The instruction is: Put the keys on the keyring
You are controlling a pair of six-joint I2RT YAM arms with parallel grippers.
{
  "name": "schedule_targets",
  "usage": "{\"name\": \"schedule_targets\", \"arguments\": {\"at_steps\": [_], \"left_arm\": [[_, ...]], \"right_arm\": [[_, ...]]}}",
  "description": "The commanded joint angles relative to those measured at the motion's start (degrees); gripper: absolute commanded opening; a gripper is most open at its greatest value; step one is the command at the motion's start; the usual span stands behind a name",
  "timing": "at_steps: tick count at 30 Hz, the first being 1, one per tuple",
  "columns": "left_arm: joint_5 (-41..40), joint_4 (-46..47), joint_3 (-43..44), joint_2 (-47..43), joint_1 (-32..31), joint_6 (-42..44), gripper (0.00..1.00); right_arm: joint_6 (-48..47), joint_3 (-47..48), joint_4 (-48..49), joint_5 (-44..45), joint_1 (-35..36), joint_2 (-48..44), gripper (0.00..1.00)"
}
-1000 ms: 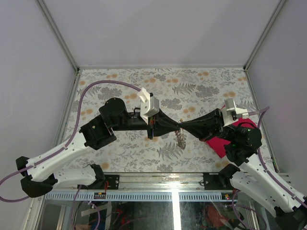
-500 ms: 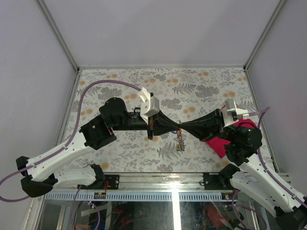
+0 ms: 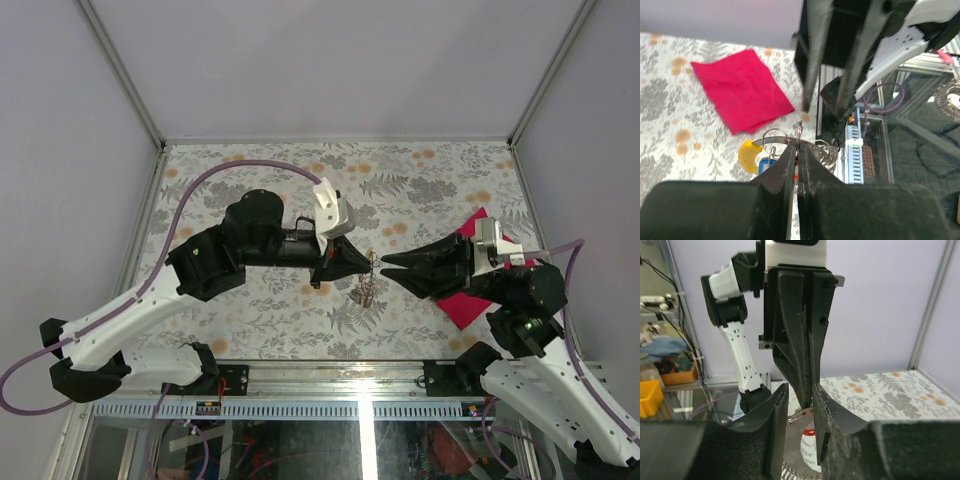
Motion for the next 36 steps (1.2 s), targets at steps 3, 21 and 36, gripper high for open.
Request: {"name": "schedule_targets", "arguments": {"at_steps": [3,21,36], "left_arm": [[-5.0,-19.3,9.4,4.4,-0.3,6.9,0.0],[-12.8,-50.1,34.2,20.4,-2.1,15.2,0.0],[-13.6,-51.8,35.7,21.4,-5.5,16.0,0.0]], "right_arm": [[-15.0,5.9,-22.4,0.7,0.1,-2.6,0.36],[-14.0,0.9,-18.5,1.5,0.1,-0.1,0.37],[-2.6,-2.8,0.8,-7.6,0.1,7.8,0.37]]}}
